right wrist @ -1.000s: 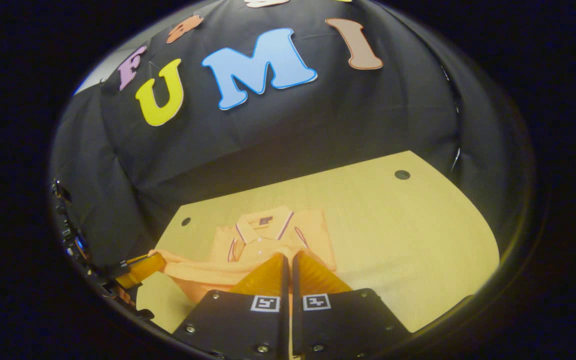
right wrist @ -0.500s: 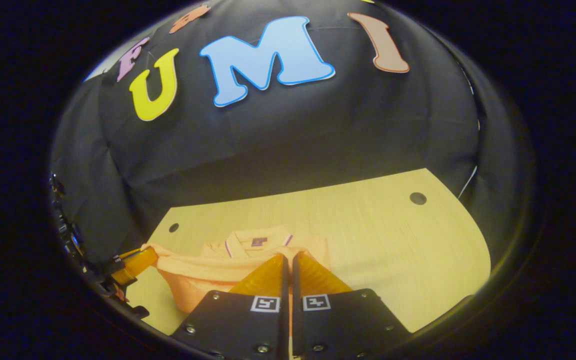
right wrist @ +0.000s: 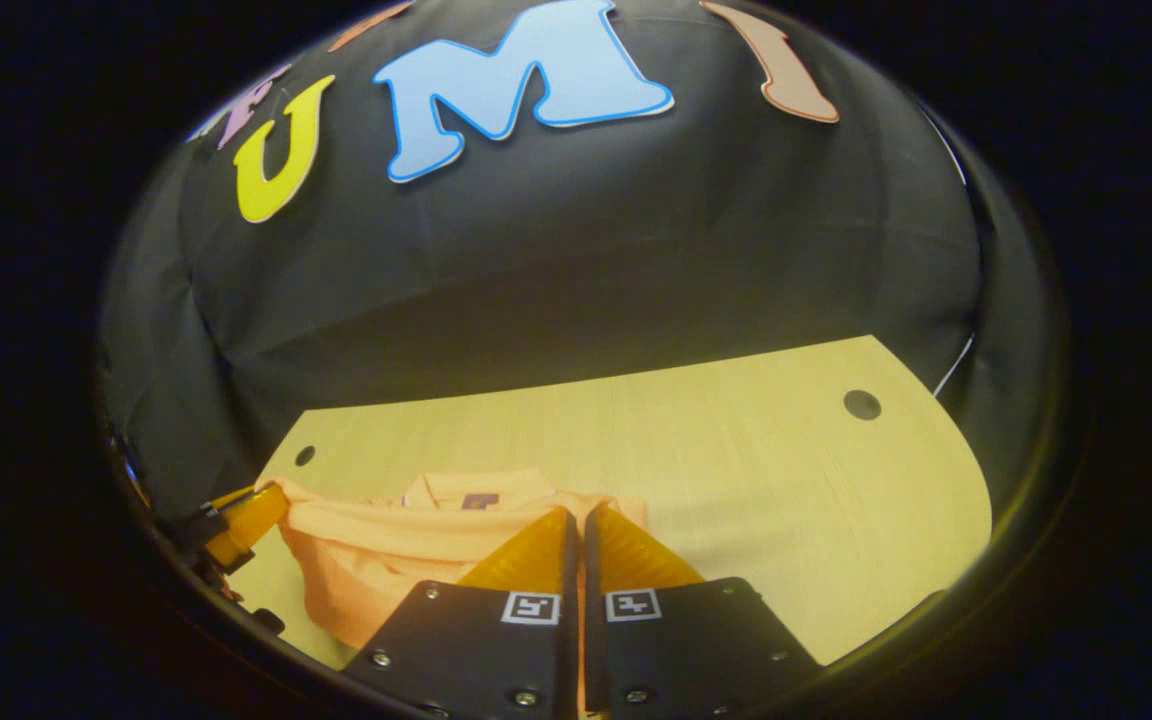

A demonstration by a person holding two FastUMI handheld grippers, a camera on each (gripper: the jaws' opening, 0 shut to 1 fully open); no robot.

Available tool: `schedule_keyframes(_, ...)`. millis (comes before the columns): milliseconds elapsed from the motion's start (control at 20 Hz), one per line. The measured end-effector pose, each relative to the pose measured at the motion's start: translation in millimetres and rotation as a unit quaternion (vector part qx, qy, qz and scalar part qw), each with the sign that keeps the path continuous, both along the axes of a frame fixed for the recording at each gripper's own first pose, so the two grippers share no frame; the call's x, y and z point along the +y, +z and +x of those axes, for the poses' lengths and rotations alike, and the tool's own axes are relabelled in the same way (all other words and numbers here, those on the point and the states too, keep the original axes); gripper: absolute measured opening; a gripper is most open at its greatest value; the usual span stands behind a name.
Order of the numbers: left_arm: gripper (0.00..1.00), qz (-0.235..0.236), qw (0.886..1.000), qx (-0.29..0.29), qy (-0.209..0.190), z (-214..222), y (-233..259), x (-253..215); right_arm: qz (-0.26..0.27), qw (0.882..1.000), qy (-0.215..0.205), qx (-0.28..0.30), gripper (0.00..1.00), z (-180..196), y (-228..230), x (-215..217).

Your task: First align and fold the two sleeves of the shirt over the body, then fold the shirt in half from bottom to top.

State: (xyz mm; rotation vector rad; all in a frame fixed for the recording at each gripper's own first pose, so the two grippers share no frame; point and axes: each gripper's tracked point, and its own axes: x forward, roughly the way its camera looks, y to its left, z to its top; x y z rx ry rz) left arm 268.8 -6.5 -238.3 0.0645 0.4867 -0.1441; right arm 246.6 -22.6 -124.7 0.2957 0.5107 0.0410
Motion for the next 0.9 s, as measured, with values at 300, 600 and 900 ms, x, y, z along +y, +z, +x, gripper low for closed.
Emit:
schedule_keyframes(300,0.08,0.037,0.999,0.006,0.009,24,-42,-2,-0.024,1.000,-0.004,0.014,0.02,32,-40,-4)
schedule_keyframes(600,0.09,0.053,0.998,0.020,0.017,28,-63,4,-0.051,0.998,-0.002,0.034,0.04,38,-50,10)
schedule_keyframes(900,0.18,0.051,0.998,0.032,0.020,21,-61,5,-0.076,0.996,0.005,0.045,0.06,32,-52,10)
